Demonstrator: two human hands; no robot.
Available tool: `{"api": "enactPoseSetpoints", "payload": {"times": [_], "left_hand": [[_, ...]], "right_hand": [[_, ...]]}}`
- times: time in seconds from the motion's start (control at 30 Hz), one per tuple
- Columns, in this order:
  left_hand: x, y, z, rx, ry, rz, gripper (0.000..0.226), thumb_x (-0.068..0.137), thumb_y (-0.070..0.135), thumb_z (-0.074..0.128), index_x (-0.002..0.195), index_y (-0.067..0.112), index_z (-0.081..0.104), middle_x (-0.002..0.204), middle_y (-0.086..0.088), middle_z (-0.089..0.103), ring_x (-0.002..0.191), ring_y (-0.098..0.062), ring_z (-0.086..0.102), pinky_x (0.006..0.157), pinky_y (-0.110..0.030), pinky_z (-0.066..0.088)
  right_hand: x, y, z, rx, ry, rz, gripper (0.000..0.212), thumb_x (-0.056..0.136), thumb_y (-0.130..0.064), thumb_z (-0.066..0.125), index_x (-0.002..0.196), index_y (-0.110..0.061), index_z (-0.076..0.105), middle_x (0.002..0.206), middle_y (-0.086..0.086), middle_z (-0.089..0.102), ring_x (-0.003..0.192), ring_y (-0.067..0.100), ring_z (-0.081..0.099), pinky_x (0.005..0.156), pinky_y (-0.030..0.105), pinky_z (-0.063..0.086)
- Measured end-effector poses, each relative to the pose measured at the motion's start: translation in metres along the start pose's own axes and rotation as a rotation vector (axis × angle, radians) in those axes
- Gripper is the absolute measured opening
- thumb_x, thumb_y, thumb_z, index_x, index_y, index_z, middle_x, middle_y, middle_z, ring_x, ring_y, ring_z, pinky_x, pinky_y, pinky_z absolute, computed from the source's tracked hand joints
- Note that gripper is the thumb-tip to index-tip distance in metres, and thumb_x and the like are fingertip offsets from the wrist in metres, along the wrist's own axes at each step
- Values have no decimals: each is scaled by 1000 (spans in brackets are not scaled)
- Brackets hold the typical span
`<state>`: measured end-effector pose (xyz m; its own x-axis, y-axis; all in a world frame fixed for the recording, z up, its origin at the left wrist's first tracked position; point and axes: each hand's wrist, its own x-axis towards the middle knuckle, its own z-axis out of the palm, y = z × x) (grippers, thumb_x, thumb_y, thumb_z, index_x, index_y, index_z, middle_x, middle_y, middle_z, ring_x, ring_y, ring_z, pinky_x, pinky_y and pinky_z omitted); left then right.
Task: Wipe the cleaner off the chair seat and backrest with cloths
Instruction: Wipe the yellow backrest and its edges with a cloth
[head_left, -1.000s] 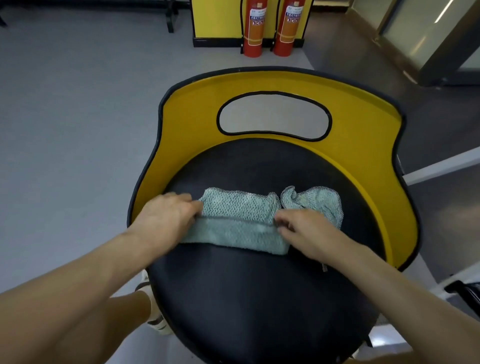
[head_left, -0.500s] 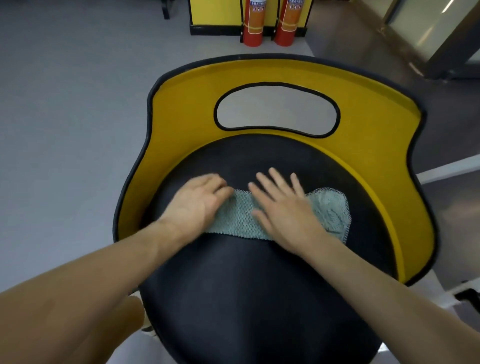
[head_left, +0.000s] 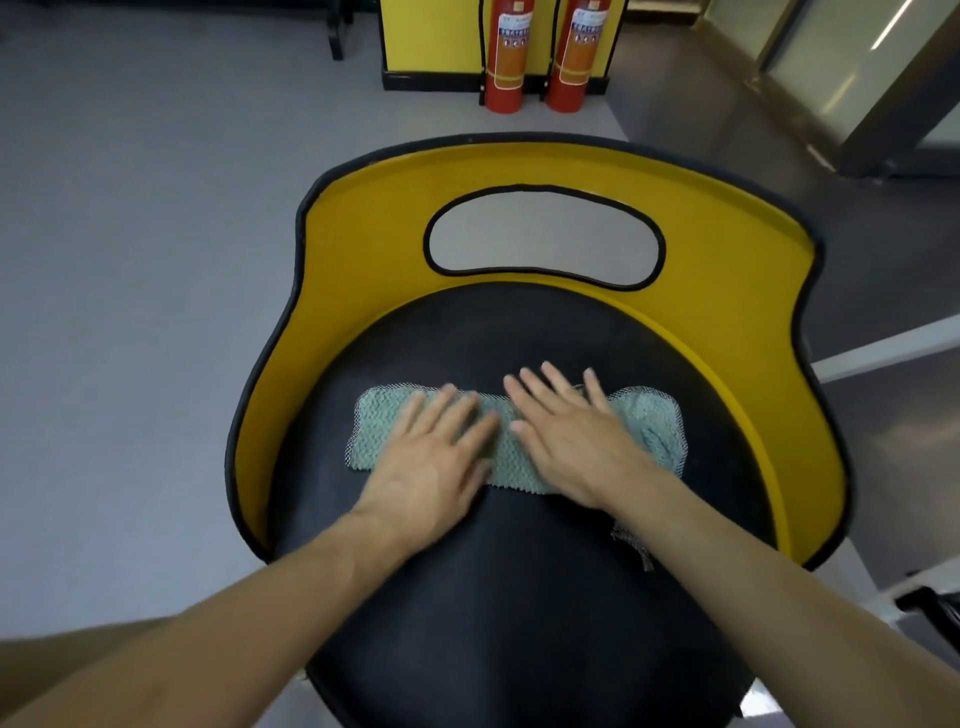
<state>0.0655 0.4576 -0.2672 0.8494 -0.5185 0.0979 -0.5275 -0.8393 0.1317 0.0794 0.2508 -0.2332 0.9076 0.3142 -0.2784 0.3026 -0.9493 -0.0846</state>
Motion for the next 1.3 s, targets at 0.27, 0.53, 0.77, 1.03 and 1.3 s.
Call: {"api": "enactPoseSetpoints", "payload": {"times": [0.27,0.53,0.77,1.03,1.3], "left_hand": [[10,69,26,-140,165,158,25,93,40,54,92,23,72,88,6,62,74,-19,52,65,-37,51],[8,64,-4,-393,211,-235,10,98,31,53,97,26,62,80,9,65,70,-13,62,61,-32,48],[-11,25,-42,-729,414,-687,5,97,32,61,95,33,65,83,18,69,80,2,64,74,-23,50],[-63,-40,-41,-693,468,-961,5,95,32,62,91,29,64,83,14,69,80,-8,64,78,-41,55],[-60,-44,-25,-154,272,-332,31,91,17,53,119,17,66,121,-1,63,106,-25,58,92,-39,50]], "right_hand": [[-19,27,0,-36,13,69,57,108,-44,13,158,-35,-13,168,-6,-13,154,18,-17,124,53,-6],[-21,26,0,28,90,58,62,107,-28,28,161,-28,-2,169,-1,-11,154,17,-14,126,45,-1],[5,-19,-3,17,161,11,88,98,-62,39,158,-30,-17,168,-1,-15,155,23,-12,125,52,6],[72,-77,-11,109,204,-34,46,107,-46,34,148,-28,47,165,4,26,154,30,8,122,50,17],[91,-95,5,182,311,4,46,105,-49,38,141,-25,56,158,1,40,151,23,23,118,40,27]]}}
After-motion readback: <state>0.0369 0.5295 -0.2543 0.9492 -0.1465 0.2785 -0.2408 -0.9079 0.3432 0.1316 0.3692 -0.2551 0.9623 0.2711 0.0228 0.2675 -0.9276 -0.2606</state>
